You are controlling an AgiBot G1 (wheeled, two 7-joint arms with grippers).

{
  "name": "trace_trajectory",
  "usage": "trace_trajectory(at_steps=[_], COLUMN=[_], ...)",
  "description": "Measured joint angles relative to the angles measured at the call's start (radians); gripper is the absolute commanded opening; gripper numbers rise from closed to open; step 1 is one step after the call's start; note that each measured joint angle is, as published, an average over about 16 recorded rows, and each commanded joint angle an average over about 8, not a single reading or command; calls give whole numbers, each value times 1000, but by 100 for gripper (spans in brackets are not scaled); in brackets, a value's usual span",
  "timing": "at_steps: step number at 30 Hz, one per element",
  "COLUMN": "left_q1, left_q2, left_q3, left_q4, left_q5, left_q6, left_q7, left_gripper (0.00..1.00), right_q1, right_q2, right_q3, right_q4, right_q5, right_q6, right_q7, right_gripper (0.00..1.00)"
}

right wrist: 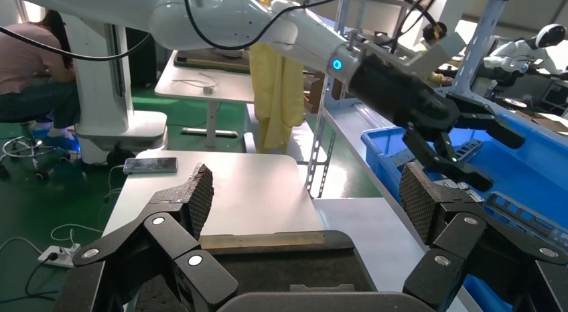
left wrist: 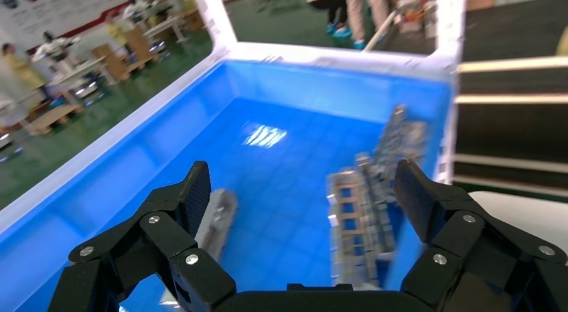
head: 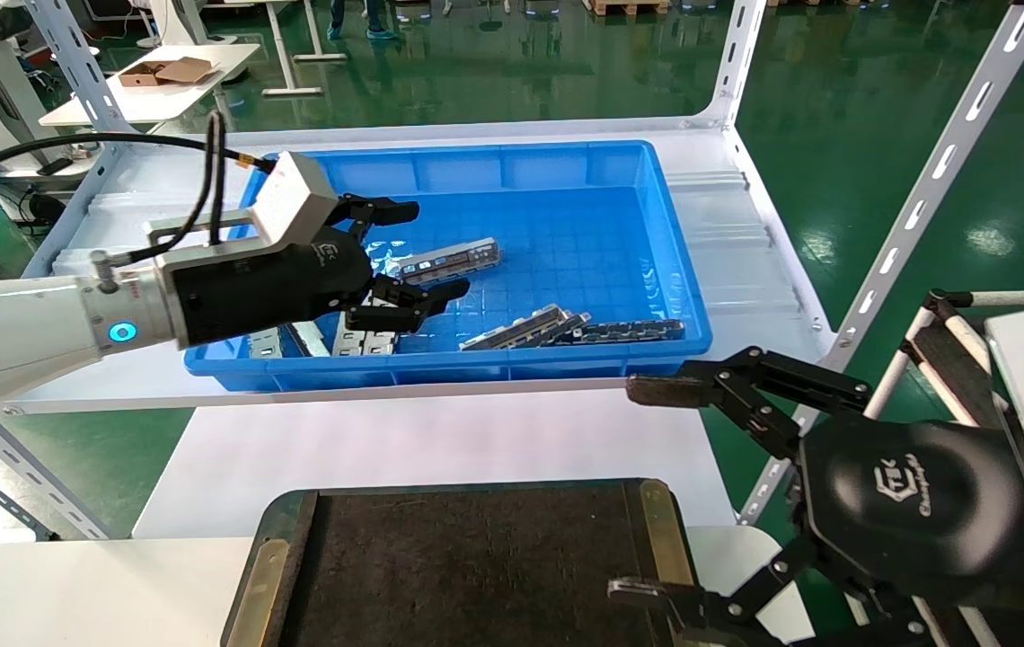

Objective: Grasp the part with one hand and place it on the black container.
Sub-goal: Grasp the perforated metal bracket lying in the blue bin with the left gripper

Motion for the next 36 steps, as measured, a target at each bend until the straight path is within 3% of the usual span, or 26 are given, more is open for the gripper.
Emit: trace_trajectory(at_steps=[10, 20, 21, 22, 28, 29, 30, 36], left_q1=[-66, -81, -80, -80, -76, -75, -75, -70], left_q2=[107, 188, 194, 199, 223, 226, 229, 240], left_q3=[11, 10, 10, 9, 6, 6, 5, 2], left_q4=[213, 314, 318, 322, 337, 339, 340, 343], left_q5=[41, 48, 48, 47, 43, 43, 42, 38], left_q6=[-207, -408, -420, -431, -474, -479, -484, -505], left_q7=[118, 161, 163, 165, 173, 174, 175, 176], left_gripper=[100, 100, 100, 92, 17, 5, 0, 0], right_q1=[0, 0, 0, 0, 0, 0, 0, 0], right_q2=[0, 0, 0, 0, 0, 0, 0, 1], right_q3=[0, -1, -1, -1, -1, -1, -1, -1], right_q4=[0, 0, 0, 0, 0, 0, 0, 0], right_q5=[0, 0, 1, 1, 1, 1, 1, 1], right_q6=[0, 0, 0, 0, 0, 0, 0, 1], right_q7=[0, 0, 0, 0, -1, -1, -1, -1], right_gripper=[100, 100, 96, 84, 9, 1, 0, 0])
